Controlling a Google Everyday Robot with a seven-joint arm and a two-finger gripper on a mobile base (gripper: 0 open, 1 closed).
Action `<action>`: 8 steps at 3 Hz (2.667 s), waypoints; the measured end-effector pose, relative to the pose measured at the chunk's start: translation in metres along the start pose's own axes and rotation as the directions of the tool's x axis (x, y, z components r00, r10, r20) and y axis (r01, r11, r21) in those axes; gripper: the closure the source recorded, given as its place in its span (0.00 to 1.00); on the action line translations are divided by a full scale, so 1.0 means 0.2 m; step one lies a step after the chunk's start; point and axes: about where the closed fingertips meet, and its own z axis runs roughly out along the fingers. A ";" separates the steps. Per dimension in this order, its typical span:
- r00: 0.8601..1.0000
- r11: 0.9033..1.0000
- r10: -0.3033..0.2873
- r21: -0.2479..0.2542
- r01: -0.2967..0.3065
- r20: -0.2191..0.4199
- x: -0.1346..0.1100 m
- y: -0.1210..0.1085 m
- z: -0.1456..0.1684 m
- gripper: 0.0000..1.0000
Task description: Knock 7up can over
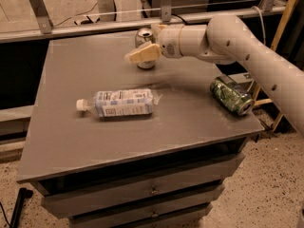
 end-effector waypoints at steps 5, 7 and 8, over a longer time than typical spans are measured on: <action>0.999 0.996 -0.029 0.079 0.032 -0.036 -0.16 -0.20 -0.02 0.93; 0.899 0.947 -0.308 -0.014 0.320 -0.312 -0.49 -0.28 0.09 1.00; 0.749 0.867 -0.497 -0.226 0.444 -0.438 -0.55 -0.06 0.28 1.00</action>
Offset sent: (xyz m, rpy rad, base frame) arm 0.0427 -0.0062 -0.0092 0.0752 0.0038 -0.0989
